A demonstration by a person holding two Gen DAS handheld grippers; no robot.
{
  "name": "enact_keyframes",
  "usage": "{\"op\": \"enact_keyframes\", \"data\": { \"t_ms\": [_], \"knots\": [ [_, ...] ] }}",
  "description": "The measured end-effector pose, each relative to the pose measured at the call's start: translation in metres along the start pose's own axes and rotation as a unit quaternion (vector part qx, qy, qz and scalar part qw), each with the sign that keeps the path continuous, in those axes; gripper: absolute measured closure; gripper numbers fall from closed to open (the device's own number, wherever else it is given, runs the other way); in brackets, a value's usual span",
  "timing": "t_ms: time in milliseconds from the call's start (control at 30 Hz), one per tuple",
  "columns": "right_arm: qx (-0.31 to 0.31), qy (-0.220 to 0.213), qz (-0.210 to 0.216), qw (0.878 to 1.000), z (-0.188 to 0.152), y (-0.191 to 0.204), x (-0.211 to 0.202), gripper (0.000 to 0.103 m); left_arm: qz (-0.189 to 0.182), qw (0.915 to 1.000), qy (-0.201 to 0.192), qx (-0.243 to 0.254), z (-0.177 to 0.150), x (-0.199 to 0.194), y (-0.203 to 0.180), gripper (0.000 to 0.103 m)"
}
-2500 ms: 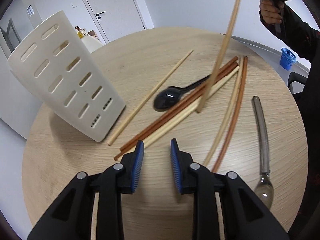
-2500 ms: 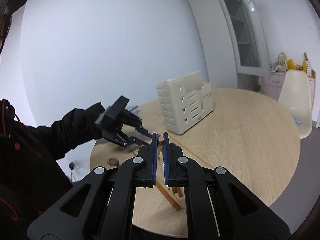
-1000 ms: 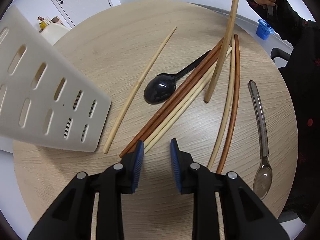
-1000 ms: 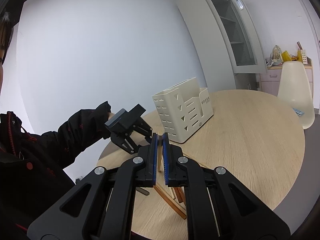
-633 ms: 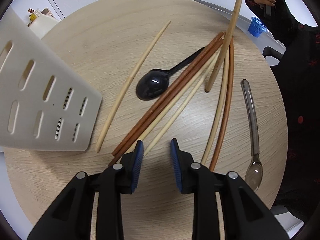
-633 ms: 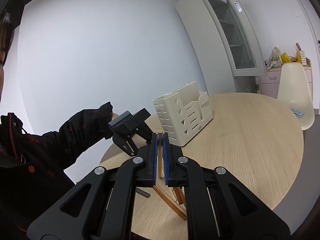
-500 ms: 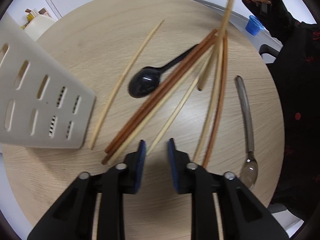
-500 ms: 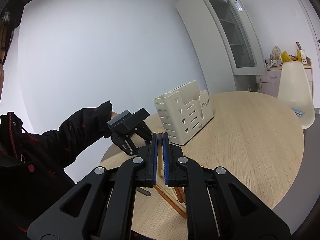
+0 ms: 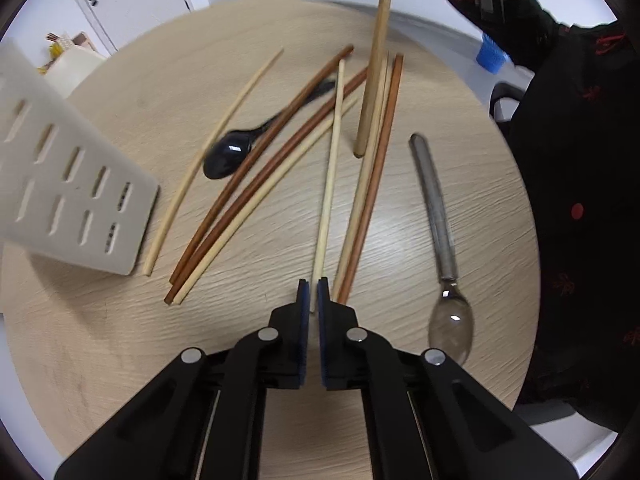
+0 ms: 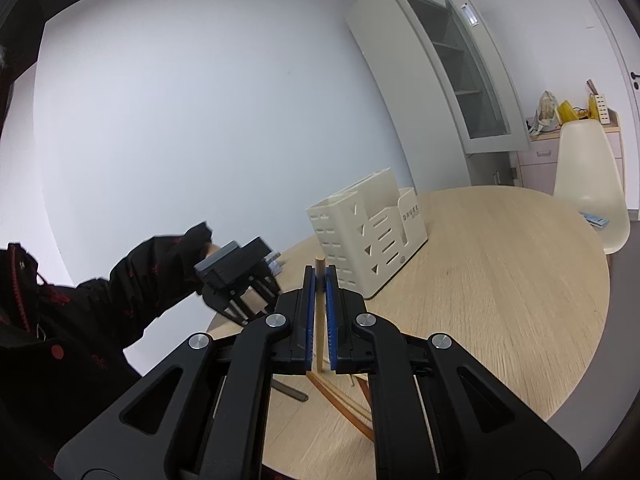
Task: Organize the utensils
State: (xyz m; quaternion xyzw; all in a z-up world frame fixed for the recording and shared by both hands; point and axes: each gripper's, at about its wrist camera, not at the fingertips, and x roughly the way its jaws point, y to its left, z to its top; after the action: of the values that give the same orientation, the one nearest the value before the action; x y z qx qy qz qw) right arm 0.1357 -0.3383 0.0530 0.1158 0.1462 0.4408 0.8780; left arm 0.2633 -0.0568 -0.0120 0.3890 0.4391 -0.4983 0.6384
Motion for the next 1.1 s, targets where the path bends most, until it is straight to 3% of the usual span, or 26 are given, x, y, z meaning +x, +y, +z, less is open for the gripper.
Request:
{"op": "enact_keyframes", "data": {
  "t_ms": [267, 433, 500, 700, 800, 867, 1100],
  "knots": [
    [-0.006, -0.020, -0.002, 1.000, 0.015, 0.011, 0.002, 0.098, 0.039, 0.9958, -0.079, -0.024, -0.019, -0.036, -0.034, 0.100],
    [-0.009, -0.026, -0.020, 0.999, 0.022, 0.017, 0.007, 0.098, 0.067, 0.9807, -0.169, -0.072, -0.028, -0.061, -0.040, 0.101],
    [-0.013, -0.026, -0.028, 0.999, 0.023, 0.020, 0.010, 0.098, 0.080, 0.9726, -0.197, -0.094, -0.033, -0.068, -0.039, 0.101],
    [-0.008, -0.026, -0.041, 0.999, 0.027, 0.021, 0.023, 0.098, 0.116, 0.9325, -0.299, -0.166, -0.047, -0.092, -0.039, 0.103],
    [-0.007, -0.027, -0.050, 0.998, 0.030, 0.020, 0.028, 0.098, 0.129, 0.9175, -0.318, -0.201, -0.047, -0.094, -0.042, 0.103],
    [-0.006, -0.027, -0.051, 0.998, 0.031, 0.021, 0.033, 0.098, 0.131, 0.9178, -0.315, -0.204, -0.048, -0.094, -0.045, 0.103],
    [-0.002, -0.031, -0.048, 0.998, 0.036, 0.021, 0.036, 0.098, 0.143, 0.9501, -0.231, -0.153, -0.036, -0.069, -0.056, 0.103]
  ]
}}
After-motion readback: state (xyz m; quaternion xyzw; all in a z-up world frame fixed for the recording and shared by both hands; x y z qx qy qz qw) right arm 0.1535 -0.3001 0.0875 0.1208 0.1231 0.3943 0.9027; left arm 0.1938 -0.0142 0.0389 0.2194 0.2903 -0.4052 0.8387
